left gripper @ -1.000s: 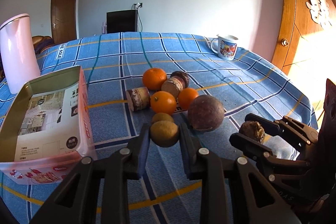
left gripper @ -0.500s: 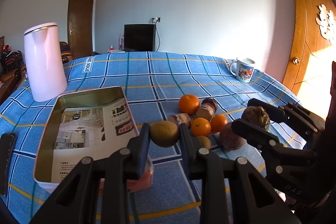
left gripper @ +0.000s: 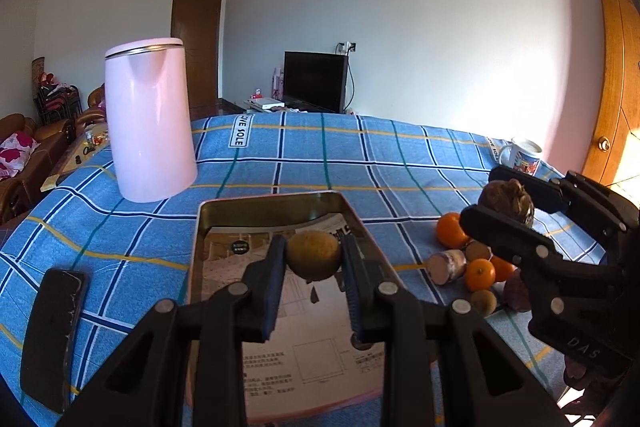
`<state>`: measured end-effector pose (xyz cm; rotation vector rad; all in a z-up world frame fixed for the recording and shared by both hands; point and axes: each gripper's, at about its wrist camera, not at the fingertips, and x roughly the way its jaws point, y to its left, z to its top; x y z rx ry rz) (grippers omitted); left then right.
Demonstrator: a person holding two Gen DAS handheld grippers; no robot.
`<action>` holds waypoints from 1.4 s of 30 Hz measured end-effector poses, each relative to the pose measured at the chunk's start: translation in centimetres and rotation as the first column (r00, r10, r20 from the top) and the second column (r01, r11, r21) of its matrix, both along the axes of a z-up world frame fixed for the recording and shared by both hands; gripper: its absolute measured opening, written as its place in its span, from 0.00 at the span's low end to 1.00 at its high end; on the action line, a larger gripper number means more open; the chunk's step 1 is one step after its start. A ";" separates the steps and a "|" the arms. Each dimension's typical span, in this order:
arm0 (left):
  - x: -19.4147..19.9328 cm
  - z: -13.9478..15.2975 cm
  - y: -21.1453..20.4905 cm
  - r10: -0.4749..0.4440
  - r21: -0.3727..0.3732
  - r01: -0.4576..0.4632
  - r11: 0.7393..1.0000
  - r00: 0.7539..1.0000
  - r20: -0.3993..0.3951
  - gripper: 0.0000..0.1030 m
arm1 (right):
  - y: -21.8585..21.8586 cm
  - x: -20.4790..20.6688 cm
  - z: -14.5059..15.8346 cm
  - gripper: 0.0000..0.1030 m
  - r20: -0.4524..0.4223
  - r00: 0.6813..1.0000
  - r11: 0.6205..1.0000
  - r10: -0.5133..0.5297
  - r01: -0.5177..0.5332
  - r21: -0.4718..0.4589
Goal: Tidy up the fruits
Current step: 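Carry the lime with the left tool while the right tool carries the walnut over the tin, then open the right tool to drop the walnut into the tin while the left tool releases the lime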
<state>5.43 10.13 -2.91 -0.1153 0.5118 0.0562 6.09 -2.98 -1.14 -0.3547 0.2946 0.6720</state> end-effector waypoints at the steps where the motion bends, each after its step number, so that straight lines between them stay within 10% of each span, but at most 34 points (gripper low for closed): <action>1: 0.2 -0.1 0.4 0.006 -0.002 -0.006 1.000 1.000 -0.004 0.28 | 0.7 0.1 -0.1 0.44 0.001 1.000 1.000 0.007 -0.007 -0.006; 36: 1.5 -2.7 4.6 0.103 0.010 -0.103 0.995 0.989 -0.105 0.28 | 9.0 4.3 -4.7 0.44 -0.202 0.976 0.990 0.077 -0.099 -0.099; 42: 0.7 -2.5 4.1 0.120 0.039 -0.117 0.992 0.989 -0.090 0.31 | 8.4 4.6 -4.6 0.59 -0.207 0.977 0.994 0.055 -0.073 -0.081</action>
